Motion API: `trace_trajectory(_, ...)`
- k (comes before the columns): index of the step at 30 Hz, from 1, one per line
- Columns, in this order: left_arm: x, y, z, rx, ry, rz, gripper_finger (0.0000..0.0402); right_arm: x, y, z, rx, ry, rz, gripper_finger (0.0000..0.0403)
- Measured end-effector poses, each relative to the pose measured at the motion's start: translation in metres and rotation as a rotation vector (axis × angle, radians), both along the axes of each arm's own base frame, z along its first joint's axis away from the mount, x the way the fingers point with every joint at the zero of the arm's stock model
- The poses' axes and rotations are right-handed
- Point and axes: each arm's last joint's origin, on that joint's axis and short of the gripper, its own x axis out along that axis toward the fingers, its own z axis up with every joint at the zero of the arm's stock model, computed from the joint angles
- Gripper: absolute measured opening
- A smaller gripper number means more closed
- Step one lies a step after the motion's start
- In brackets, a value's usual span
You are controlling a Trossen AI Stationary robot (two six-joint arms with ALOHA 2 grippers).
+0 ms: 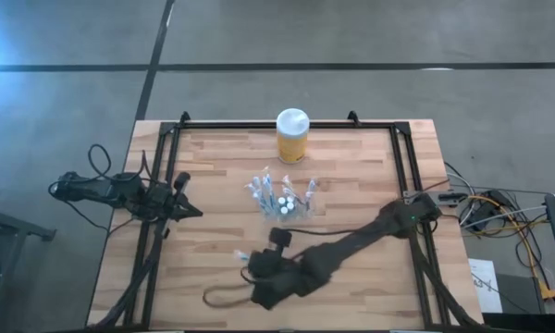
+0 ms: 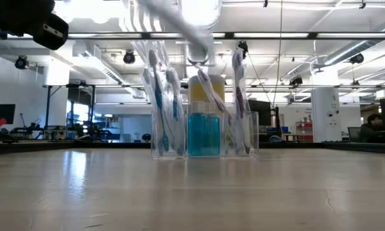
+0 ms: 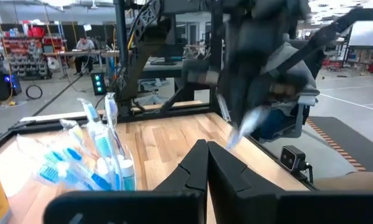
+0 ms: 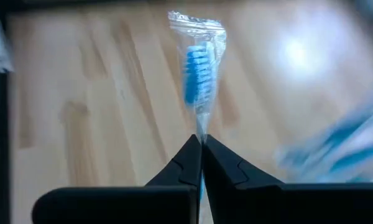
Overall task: Pick & Place toothbrushing station
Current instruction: Put the blue toothbrush into the transparent organizer
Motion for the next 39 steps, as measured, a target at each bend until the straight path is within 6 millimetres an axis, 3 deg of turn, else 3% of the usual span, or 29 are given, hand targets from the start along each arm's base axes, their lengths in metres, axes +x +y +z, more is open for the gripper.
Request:
trace_trajectory(5, 0.000, 0.000, 0.000, 0.005, -0.006, -0.004, 0.0008, -0.032, 0.015, 0.064, -0.213, -0.128, 0.172, 0.0007)
trace_trajectory(9, 0.000, 0.000, 0.001, 0.006, -0.011, -0.005, 0.0009, -0.063, 0.018, 0.103, -0.338, -0.192, 0.205, 0.0007)
trace_trajectory(13, 0.000, 0.000, 0.000, 0.007, -0.005, -0.004, 0.0003, -0.092, 0.018, 0.133, -0.401, -0.254, 0.252, 0.0008)
trace_trajectory(17, 0.000, 0.000, 0.000, 0.006, -0.004, -0.003, 0.0008, -0.112, 0.015, 0.143, -0.428, -0.333, 0.343, 0.0008)
trace_trajectory(20, 0.000, 0.000, 0.000, 0.006, -0.005, -0.004, 0.0009, -0.121, 0.007, 0.140, -0.393, -0.425, 0.477, 0.0008)
trace_trajectory(23, 0.000, 0.000, 0.001, 0.006, -0.008, -0.004, 0.0004, -0.127, -0.012, 0.129, -0.342, -0.528, 0.519, 0.0008)
trace_trajectory(30, 0.000, 0.000, 0.001, 0.028, -0.023, -0.003, 0.0007, -0.156, -0.059, 0.057, -0.295, -0.676, 0.481, 0.0008)
trace_trajectory(34, -0.001, 0.001, 0.013, 0.008, -0.121, 0.012, 0.0003, -0.182, -0.084, 0.030, -0.269, -0.809, 0.421, 0.0008)
trace_trajectory(39, -0.001, 0.003, 0.016, 0.098, -0.153, 0.094, 0.0002, -0.206, -0.106, -0.005, -0.294, -0.828, 0.404, 0.0008)
